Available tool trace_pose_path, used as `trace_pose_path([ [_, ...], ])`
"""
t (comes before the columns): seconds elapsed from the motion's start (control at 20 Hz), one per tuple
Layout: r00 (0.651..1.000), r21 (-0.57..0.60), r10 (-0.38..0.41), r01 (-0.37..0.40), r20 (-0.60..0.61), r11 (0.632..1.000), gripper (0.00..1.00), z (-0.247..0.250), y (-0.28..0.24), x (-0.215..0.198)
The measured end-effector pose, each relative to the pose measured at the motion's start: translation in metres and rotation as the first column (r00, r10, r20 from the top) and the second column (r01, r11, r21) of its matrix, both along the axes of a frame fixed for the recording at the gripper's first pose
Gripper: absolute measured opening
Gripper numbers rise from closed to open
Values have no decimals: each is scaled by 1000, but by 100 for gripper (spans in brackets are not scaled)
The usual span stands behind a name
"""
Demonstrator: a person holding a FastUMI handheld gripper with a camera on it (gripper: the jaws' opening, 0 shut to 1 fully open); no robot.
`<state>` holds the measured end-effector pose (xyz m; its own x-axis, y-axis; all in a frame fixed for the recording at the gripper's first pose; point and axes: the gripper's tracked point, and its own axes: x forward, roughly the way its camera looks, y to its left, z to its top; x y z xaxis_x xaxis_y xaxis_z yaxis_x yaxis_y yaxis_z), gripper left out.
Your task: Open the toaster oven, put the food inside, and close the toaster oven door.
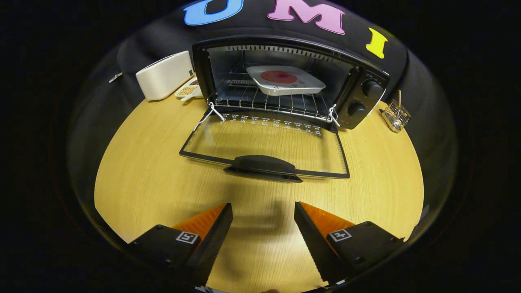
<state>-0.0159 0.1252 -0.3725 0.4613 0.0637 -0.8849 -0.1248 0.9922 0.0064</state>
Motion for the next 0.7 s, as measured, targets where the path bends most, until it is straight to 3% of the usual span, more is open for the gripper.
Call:
trace_pose_path([
  [0.7, 989, 22, -140, 141, -49, 990, 100, -31, -3, 37],
])
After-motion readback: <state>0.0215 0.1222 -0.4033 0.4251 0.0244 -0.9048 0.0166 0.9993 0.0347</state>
